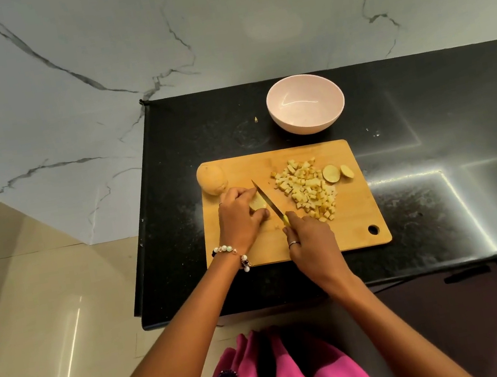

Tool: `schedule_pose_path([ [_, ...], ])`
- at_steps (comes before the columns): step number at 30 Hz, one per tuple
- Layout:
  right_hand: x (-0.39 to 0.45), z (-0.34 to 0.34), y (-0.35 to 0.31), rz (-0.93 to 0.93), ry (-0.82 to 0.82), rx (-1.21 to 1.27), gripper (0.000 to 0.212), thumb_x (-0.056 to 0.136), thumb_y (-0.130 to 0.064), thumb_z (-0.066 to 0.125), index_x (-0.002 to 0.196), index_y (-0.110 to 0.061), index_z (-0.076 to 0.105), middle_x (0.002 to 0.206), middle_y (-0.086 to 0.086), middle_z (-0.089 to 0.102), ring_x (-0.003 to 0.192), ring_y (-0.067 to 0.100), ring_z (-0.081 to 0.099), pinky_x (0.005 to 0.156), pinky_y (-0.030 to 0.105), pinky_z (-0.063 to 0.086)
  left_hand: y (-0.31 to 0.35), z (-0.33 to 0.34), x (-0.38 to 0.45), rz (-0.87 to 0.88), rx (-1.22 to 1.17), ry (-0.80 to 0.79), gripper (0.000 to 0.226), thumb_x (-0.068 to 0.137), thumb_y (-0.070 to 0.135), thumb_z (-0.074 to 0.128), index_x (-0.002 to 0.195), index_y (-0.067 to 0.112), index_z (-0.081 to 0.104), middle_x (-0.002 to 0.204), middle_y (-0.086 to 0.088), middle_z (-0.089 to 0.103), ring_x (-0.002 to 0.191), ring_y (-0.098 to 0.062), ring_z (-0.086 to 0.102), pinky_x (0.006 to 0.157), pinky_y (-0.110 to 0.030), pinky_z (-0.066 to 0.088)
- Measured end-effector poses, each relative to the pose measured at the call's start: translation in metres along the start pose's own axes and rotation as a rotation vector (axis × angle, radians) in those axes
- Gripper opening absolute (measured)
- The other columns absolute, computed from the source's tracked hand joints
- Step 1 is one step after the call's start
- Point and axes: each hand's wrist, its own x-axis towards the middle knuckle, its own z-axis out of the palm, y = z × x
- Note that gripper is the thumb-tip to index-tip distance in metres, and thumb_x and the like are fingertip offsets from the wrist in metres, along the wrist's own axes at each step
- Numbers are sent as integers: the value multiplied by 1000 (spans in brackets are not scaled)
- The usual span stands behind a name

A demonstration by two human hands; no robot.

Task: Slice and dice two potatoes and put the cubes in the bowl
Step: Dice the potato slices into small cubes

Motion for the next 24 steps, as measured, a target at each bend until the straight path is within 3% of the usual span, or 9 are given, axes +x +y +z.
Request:
schedule_pose_path([
  [7, -1, 11, -4, 27, -23, -44, 46, 101, -18, 37, 145, -4, 32, 109, 19, 57, 93, 35, 54, 69, 35, 35, -7, -3, 0, 22, -77, 22, 52, 69, 24, 81, 117, 12, 66, 113, -5, 64, 104, -16, 50, 82, -9, 25],
  [19, -3, 20, -8, 32, -38, -163, 50, 100, -13, 34, 148, -4, 23, 114, 18, 55, 91, 37, 56, 67, 37, 36, -17, -3, -5, 75, -112, 43, 53, 75, 24, 76, 125, 20, 60, 120, 0, 64, 109, -16, 51, 89, -14, 32],
  [24, 1, 21, -12, 15, -108, -280, 53, 98, -7, 29, 148, -1, 15, 120, 18, 53, 98, 35, 55, 74, 38, 38, -18, -2, -5, 59, -155, 54, 58, 74, 24, 77, 128, 21, 57, 114, 3, 66, 104, -14, 51, 88, -15, 33],
])
